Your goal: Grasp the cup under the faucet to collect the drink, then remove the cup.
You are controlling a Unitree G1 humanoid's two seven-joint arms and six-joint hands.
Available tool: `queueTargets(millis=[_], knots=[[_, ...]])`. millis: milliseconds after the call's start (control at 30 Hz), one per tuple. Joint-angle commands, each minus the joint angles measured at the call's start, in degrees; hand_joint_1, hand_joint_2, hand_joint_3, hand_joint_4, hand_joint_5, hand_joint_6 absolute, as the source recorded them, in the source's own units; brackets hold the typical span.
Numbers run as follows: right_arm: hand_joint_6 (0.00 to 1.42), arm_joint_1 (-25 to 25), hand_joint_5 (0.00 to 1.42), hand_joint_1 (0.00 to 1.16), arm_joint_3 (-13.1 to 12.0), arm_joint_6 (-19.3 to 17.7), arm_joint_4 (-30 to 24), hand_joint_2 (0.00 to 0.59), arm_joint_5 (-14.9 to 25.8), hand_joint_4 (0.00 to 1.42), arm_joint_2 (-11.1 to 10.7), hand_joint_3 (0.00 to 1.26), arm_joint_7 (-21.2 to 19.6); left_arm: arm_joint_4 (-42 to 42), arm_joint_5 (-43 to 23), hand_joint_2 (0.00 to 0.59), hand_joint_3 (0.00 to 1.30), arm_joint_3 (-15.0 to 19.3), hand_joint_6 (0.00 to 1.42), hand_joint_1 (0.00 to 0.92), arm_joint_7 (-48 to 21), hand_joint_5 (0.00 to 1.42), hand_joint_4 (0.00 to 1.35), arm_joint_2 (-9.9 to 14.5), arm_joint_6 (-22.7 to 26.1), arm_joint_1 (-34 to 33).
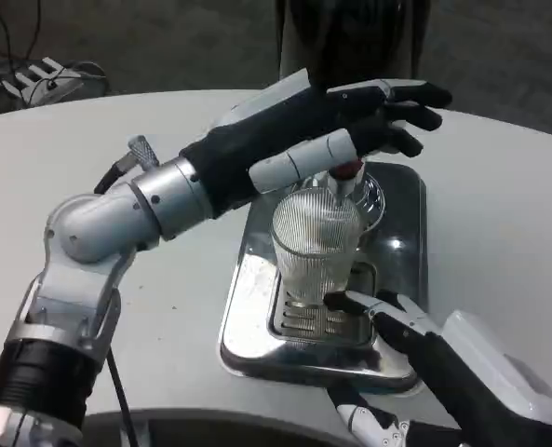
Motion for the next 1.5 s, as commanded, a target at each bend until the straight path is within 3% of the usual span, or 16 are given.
queueTargets(millis=[33, 1100, 1167, 1267, 1400, 1500], knots=[[0.0, 0.01, 0.0, 0.63, -0.11, 0.09, 0.14, 0.491, 0.4, 0.12, 0.02, 0.16, -0.57, -1.71, 3.88, 0.078, 0.22, -2.25, 0.22, 0.0, 1.1, 0.3, 0.21, 1.06, -3.56, 1.38], [0.0, -0.34, 0.0, 0.63, -0.7, 0.54, 1.29, 0.491, 2.01, 0.12, 0.92, 0.16, -1.52, -3.92, 14.52, 0.082, 0.23, -8.06, 0.2, 0.0, 10.08, 0.3, 0.22, 5.44, -11.29, 3.55], [0.0, 0.24, 0.0, 0.64, -0.91, -0.14, 2.04, 0.476, 2.01, 0.13, 2.26, 0.16, -4.15, -3.74, 14.25, 0.082, 0.23, -8.05, 0.2, 0.0, 10.24, 0.3, 0.23, 5.44, -11.13, 3.66], [0.0, 0.63, 0.02, 0.69, -0.8, -2.21, 3.87, 0.387, -0.06, 0.13, 3.07, 0.13, -9.0, -3.63, 14.02, 0.082, 0.23, -8.0, 0.2, 0.0, 10.28, 0.3, 0.23, 5.44, -11.02, 3.73], [0.06, 1.77, 0.04, 0.81, -1.21, -6.7, 10.25, 0.26, 1.95, 0.09, 8.56, 0.08, -22.23, -3.91, 13.99, 0.083, 0.23, -7.93, 0.2, 0.0, 10.36, 0.3, 0.23, 5.46, -10.74, 3.86], [0.09, 0.8, 0.05, 0.85, -1.22, -9.06, 14.3, 0.225, 3.92, 0.07, 11.05, 0.06, -27.36, -4.01, 14.11, 0.083, 0.23, -7.98, 0.19, 0.0, 10.5, 0.3, 0.23, 5.53, -10.56, 4.1]])
